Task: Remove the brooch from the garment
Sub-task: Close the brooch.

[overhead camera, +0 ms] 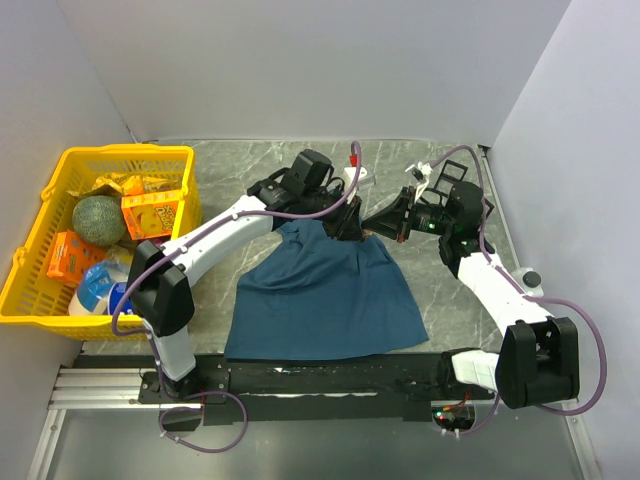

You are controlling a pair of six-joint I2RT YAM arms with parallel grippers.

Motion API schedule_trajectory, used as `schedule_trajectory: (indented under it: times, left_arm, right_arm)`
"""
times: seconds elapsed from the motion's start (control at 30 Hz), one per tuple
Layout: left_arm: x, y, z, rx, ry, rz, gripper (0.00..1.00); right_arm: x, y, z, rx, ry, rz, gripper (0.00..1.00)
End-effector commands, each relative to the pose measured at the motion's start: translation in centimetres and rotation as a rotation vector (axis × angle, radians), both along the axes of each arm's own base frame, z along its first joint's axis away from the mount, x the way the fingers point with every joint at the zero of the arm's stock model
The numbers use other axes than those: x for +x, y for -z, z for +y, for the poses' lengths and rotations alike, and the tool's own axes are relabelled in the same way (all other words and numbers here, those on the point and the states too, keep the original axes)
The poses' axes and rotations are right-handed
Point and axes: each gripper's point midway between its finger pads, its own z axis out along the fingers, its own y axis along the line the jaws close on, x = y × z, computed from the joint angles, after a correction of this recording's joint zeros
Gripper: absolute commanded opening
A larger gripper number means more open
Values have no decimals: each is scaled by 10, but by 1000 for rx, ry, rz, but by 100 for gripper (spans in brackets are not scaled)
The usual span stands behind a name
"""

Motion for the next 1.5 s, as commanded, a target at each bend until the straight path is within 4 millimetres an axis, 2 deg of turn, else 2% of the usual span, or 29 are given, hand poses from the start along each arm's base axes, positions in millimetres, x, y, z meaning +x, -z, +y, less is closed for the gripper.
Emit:
schedule_trajectory:
  times: [0.0, 0.33, 0.77, 1.07, 1.47]
  left_arm:
    - [3, -41, -7, -90, -6, -109, 21]
    - [-14, -59, -2, -144, 72, -96, 35]
    - [-16, -63, 5, -162, 120, -120, 32]
    - [-12, -64, 7, -168, 106, -111, 22]
    - [3, -55, 5, -140, 41, -115, 12]
  right_arm:
    - [-20, -14, 11, 18, -81, -41, 0]
    - [-16, -17, 4, 56, -88, 12, 0]
    - [-14, -23, -5, 104, -113, 79, 0]
    - [-17, -25, -5, 102, -122, 61, 0]
    - [-20, -28, -3, 95, -110, 36, 0]
